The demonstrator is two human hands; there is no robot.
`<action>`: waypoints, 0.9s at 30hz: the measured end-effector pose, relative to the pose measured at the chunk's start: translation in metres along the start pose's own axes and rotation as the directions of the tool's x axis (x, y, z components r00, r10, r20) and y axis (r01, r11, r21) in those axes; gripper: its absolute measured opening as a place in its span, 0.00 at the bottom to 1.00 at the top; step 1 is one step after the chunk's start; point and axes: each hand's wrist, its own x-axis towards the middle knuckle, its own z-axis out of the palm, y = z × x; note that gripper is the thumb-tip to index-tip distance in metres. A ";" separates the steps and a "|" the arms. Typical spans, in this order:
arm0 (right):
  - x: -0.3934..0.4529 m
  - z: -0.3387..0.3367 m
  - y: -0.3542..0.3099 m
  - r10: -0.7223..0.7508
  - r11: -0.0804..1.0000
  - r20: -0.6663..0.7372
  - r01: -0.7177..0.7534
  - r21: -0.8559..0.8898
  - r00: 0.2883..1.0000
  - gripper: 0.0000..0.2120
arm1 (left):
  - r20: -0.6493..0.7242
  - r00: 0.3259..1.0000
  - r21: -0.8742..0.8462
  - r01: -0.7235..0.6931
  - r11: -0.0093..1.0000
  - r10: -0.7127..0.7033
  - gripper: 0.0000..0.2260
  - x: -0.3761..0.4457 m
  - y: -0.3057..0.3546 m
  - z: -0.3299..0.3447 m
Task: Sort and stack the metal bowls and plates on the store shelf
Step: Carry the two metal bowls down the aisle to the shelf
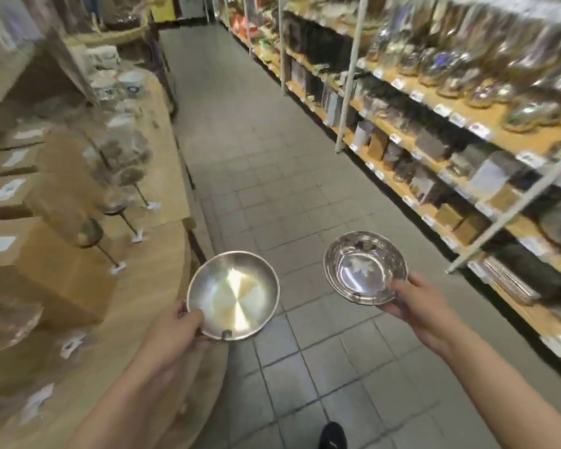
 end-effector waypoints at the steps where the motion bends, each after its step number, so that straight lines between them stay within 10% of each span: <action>1: 0.003 -0.023 -0.008 -0.008 1.000 -0.025 0.009 0.009 1.000 0.13 | 0.023 1.000 0.004 -0.022 1.000 0.021 0.10 0.008 0.014 0.022; 11: 0.039 -0.166 -0.056 -0.053 0.992 -0.204 0.075 0.103 0.977 0.12 | 0.198 0.976 -0.001 -0.095 0.995 0.093 0.08 0.048 0.123 0.195; 27: 0.283 -0.210 -0.167 0.002 0.984 -0.426 0.075 0.162 0.905 0.16 | 0.329 0.939 -0.005 -0.100 0.995 0.096 0.06 0.270 0.305 0.393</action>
